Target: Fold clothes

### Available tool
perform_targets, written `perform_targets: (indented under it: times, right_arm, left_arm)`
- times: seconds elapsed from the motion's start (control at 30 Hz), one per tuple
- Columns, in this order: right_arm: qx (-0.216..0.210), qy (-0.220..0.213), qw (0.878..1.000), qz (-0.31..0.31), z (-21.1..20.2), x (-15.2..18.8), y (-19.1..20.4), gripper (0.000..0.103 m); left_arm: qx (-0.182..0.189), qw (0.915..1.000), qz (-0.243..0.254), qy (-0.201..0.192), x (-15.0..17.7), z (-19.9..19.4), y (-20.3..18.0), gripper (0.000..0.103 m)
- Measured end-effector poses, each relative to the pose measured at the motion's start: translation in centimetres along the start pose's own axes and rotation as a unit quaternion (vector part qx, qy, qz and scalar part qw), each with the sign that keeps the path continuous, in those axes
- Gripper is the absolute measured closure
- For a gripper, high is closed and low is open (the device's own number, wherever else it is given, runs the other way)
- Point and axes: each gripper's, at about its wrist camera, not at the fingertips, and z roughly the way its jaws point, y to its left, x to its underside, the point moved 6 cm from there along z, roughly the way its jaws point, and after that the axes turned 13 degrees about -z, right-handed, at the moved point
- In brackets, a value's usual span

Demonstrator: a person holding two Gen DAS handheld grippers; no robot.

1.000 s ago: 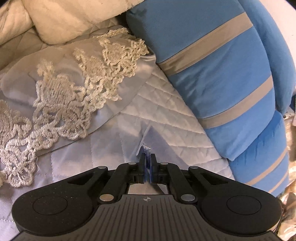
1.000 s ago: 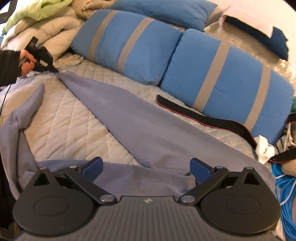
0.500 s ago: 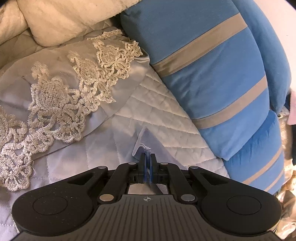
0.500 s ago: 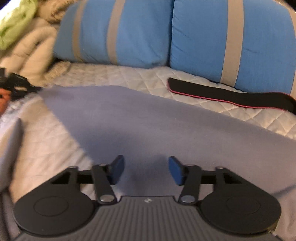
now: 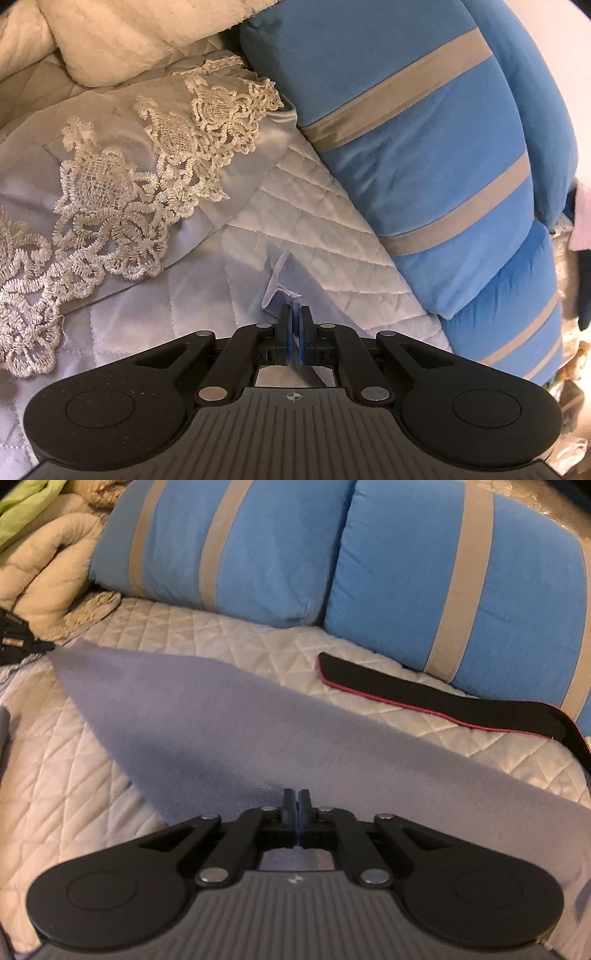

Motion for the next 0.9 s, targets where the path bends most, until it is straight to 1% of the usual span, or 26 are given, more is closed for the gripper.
perform_targets:
  times: [0.13,0.23,0.37,0.4,0.43,0.47,0.5,0.53,0.57,0.63,0.7,0.77,0.83,0.9]
  right_arm:
    - [0.011,-0.005,1.0,0.004,0.9,-1.0,-1.3,0.103]
    - [0.017,0.0,1.0,0.01,1.9,-1.4,-2.2,0.103]
    - [0.006,0.016,1.0,0.027,3.2,-1.2,-2.4,0.103]
    - [0.003,0.023,0.999,0.026,3.4,-1.1,-2.3,0.1]
    - [0.005,0.027,0.999,0.028,3.3,-0.9,-2.2,0.089]
    - [0.01,0.024,0.999,0.027,2.9,-0.8,-2.2,0.067]
    - [0.017,0.018,0.999,0.025,2.4,-0.8,-2.3,0.049]
    - [0.019,0.005,1.0,0.021,1.6,-0.8,-2.3,0.043]
    - [0.015,-0.009,1.0,0.013,0.6,-0.8,-2.2,0.04]
    - [0.0,-0.032,0.999,-0.014,-1.3,-0.6,-1.6,0.04]
    - [-0.026,-0.046,0.997,-0.063,-3.0,0.1,-0.3,0.041]
    - [-0.044,-0.038,0.991,-0.123,-4.0,1.2,1.4,0.044]
    - [-0.047,-0.015,0.983,-0.179,-4.0,2.7,2.9,0.048]
    - [-0.04,0.002,0.975,-0.217,-3.7,3.9,3.9,0.057]
  left_arm:
    - [0.003,1.0,-0.003,0.001,0.0,-0.1,-0.2,0.1]
    - [0.005,1.0,-0.005,0.001,0.1,-0.2,-0.3,0.1]
    - [0.007,0.9999,-0.009,0.002,0.1,-0.2,-0.4,0.1]
    - [0.008,0.9999,-0.009,0.002,0.1,-0.3,-0.5,0.1]
    - [0.009,0.9999,-0.01,0.002,0.2,-0.3,-0.5,0.1]
    - [0.009,0.9999,-0.011,0.002,0.2,-0.3,-0.6,0.1]
    - [0.01,0.9999,-0.012,0.002,0.2,-0.3,-0.6,0.1]
    - [0.011,0.9999,-0.012,0.002,0.2,-0.4,-0.7,0.1]
    - [0.011,0.9999,-0.012,0.003,0.2,-0.4,-0.7,0.1]
    - [0.011,0.9999,-0.01,0.003,0.2,-0.4,-0.6,0.1]
    - [0.01,0.9999,-0.011,0.004,0.2,-0.4,-0.5,0.1]
    - [0.01,0.9999,-0.013,0.005,0.2,-0.3,-0.4,0.1]
    - [0.009,0.9999,-0.014,0.004,0.2,-0.3,-0.3,0.1]
    - [0.008,0.9998,-0.016,0.004,0.2,-0.3,-0.2,0.1]
